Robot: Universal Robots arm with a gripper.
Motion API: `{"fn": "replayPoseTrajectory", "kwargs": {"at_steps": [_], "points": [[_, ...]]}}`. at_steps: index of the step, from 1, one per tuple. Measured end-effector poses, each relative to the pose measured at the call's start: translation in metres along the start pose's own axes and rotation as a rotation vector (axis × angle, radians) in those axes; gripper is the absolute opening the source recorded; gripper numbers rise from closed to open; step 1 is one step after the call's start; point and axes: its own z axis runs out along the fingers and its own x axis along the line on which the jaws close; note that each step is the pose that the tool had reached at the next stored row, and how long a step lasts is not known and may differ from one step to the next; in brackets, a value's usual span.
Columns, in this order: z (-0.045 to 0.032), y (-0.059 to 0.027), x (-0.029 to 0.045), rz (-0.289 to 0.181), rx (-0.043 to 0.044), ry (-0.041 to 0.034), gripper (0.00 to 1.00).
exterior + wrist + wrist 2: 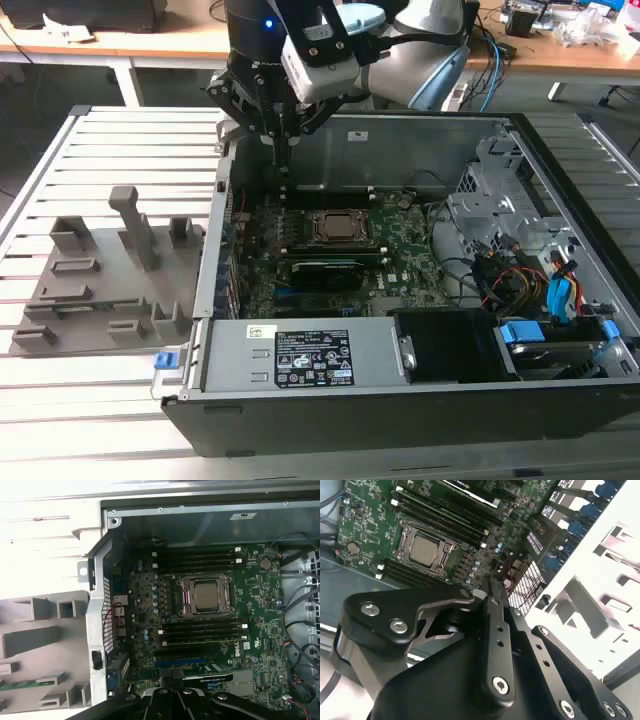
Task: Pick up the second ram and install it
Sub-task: 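Reach for the second ram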
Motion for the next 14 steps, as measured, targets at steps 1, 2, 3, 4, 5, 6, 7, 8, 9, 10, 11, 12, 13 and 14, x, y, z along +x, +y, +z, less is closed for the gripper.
{"fn": "replayPoseTrajectory", "kwargs": {"at_steps": [1, 2, 3, 4, 5, 6, 7, 8, 9, 10, 11, 12, 13, 14], "points": [[-0.0002, -0.0004, 0.0050, 0.000, 0.0002, 0.0000, 0.11], [-0.0004, -0.0011, 0.0142, 0.000, 0.0000, 0.0000, 0.11], [-0.0005, -0.0018, 0.0246, 0.000, 0.0000, 0.0000, 0.11], [-0.0004, -0.0021, 0.0275, 0.000, 0.0000, 0.0000, 0.11], [-0.0004, -0.0023, 0.0304, 0.000, 0.0000, 0.0000, 0.11], [0.0000, -0.0029, 0.0392, 0.000, -0.0001, -0.0001, 0.11], [0.0000, -0.0033, 0.0439, 0.000, -0.0001, 0.0000, 0.11], [0.0000, -0.0035, 0.0462, 0.000, 0.0000, 0.0000, 0.11], [-0.0001, -0.0038, 0.0509, 0.000, 0.0000, 0.0000, 0.11], [-0.0001, -0.0041, 0.0544, 0.000, 0.0001, 0.0000, 0.11], [-0.0001, -0.0043, 0.0571, 0.000, 0.0000, 0.0000, 0.11], [-0.0001, -0.0044, 0.0583, 0.000, -0.0001, -0.0001, 0.11], [-0.0001, -0.0045, 0.0599, 0.000, 0.0000, 0.0000, 0.11], [-0.0001, -0.0048, 0.0630, 0.000, 0.0000, 0.0000, 0.11]]}}
